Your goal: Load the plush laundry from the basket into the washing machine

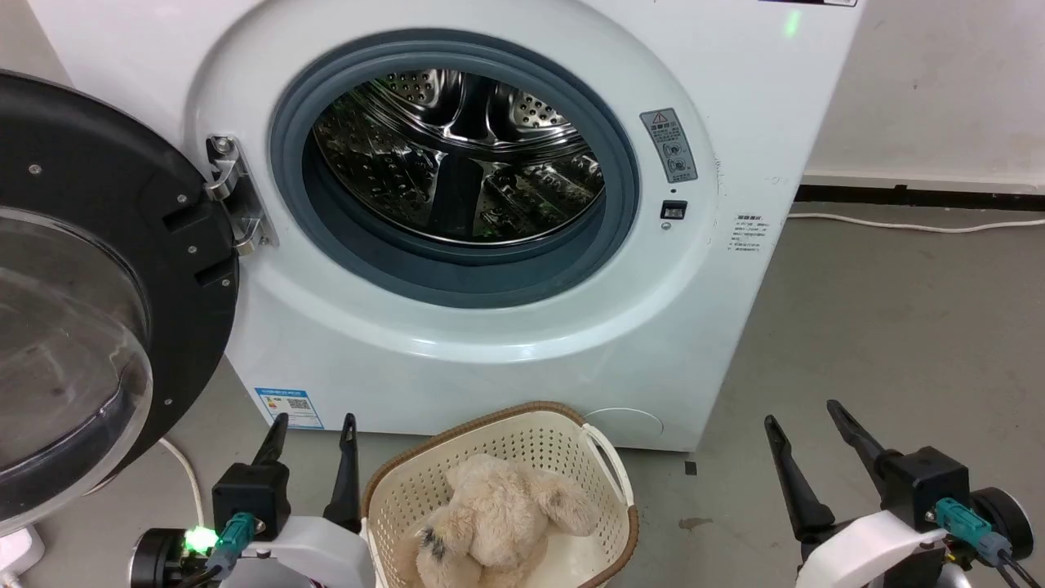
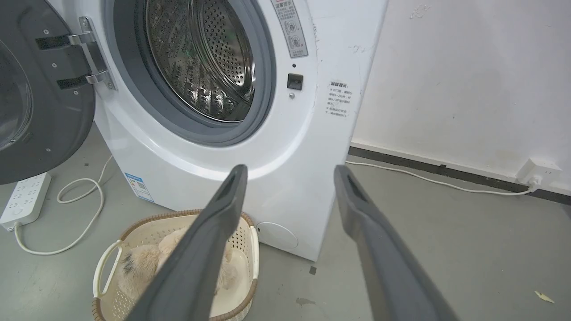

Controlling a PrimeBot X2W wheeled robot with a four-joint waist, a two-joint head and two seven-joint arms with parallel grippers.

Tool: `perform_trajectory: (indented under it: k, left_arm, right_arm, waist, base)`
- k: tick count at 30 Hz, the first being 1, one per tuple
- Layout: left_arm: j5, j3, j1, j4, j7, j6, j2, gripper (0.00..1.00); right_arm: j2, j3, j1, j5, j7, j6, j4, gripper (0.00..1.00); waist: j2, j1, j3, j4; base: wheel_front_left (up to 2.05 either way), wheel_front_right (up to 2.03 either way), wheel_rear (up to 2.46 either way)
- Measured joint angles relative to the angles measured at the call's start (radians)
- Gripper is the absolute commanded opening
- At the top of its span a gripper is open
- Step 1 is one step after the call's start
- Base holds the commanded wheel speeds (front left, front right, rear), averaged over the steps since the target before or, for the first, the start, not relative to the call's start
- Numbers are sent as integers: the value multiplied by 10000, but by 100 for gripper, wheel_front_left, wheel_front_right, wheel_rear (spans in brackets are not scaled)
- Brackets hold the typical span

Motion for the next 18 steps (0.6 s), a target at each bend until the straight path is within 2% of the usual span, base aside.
perform_trajectory:
  k: [18]
  left_arm:
    - [-610,-581,-143,430,88,102,2,100]
  right_arm:
    - [0,-98,42,543,-360,0,-31,100]
  waist:
    - [0,0,303,-68]
  base:
    - [0,0,0]
